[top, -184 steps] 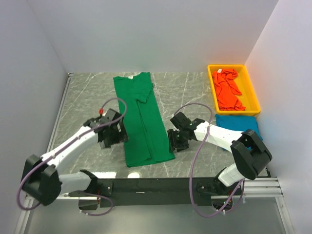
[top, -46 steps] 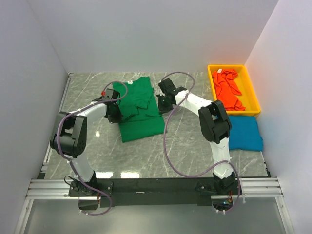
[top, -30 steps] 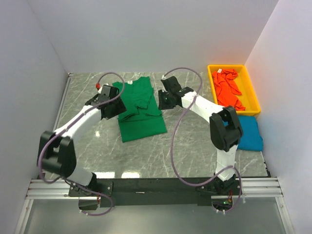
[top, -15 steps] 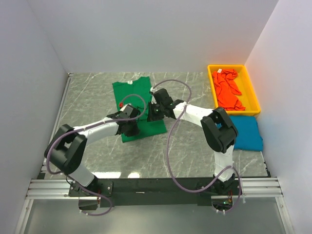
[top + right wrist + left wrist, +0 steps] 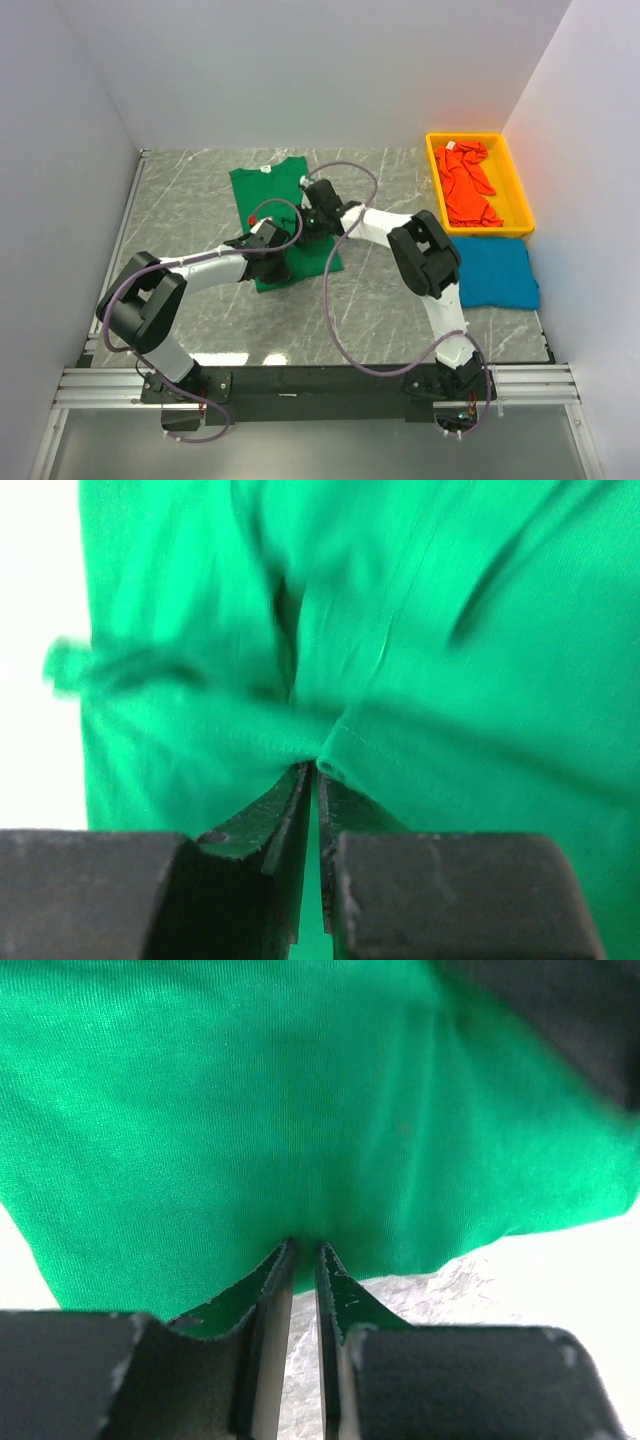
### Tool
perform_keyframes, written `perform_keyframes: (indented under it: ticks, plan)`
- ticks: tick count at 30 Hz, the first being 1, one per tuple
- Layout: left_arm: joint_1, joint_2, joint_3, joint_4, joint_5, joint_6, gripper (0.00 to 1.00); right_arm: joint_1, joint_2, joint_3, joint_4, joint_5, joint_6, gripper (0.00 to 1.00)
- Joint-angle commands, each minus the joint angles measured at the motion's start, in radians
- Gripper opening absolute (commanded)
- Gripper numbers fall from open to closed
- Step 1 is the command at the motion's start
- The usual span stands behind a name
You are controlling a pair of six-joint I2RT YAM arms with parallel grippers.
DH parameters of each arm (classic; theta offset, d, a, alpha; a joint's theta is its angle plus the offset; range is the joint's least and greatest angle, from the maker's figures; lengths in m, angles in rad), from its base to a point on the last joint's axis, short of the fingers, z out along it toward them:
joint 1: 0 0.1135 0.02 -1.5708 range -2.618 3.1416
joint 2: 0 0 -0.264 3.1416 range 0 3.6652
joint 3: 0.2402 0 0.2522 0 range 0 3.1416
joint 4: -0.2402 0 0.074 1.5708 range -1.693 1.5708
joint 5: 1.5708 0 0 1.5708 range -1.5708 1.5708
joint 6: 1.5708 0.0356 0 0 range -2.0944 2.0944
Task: Fold and stack the t-shirts
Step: Fold the tshirt
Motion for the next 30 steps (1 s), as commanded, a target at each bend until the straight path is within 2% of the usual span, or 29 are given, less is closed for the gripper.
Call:
perform_keyframes:
  ticks: [1,7,9,12,15,20,22,25,27,30]
  plan:
    - [-0.018,0.024,-0.061,-0.06,0.033,-0.011,0.21,-0.042,0.07,0.188,-0.031,0.068,-0.027,0.15]
    - [-0.031,-0.079,-0.122,-0.096,0.045,-0.036,0.22,-0.08,0.227,0.563,-0.163,0.062,-0.031,0.21]
    - [-0.034,-0.108,-0.128,-0.116,0.044,-0.044,0.22,-0.091,0.227,0.596,-0.178,0.046,-0.029,0.24]
    - [-0.034,-0.166,-0.122,-0.136,0.038,-0.054,0.27,-0.097,0.134,0.507,-0.123,0.011,-0.021,0.3]
    - [-0.034,-0.229,-0.095,-0.161,0.035,-0.06,0.36,-0.099,0.005,0.331,-0.051,-0.068,-0.014,0.36]
    - [-0.02,-0.341,-0.044,-0.176,-0.021,-0.044,0.47,-0.099,-0.193,-0.005,0.091,-0.242,0.029,0.39]
    - [0.026,-0.363,-0.041,-0.158,-0.022,-0.027,0.47,-0.099,-0.248,-0.118,0.127,-0.277,0.051,0.39]
    - [0.132,-0.339,-0.053,-0.089,0.027,0.001,0.42,-0.108,-0.272,-0.2,0.172,-0.332,0.061,0.39]
    - [0.201,-0.305,-0.052,-0.038,0.053,0.018,0.35,-0.114,-0.267,-0.217,0.182,-0.351,0.06,0.39]
    - [0.259,-0.217,-0.026,0.021,0.079,0.05,0.29,-0.14,-0.232,-0.22,0.199,-0.392,0.074,0.39]
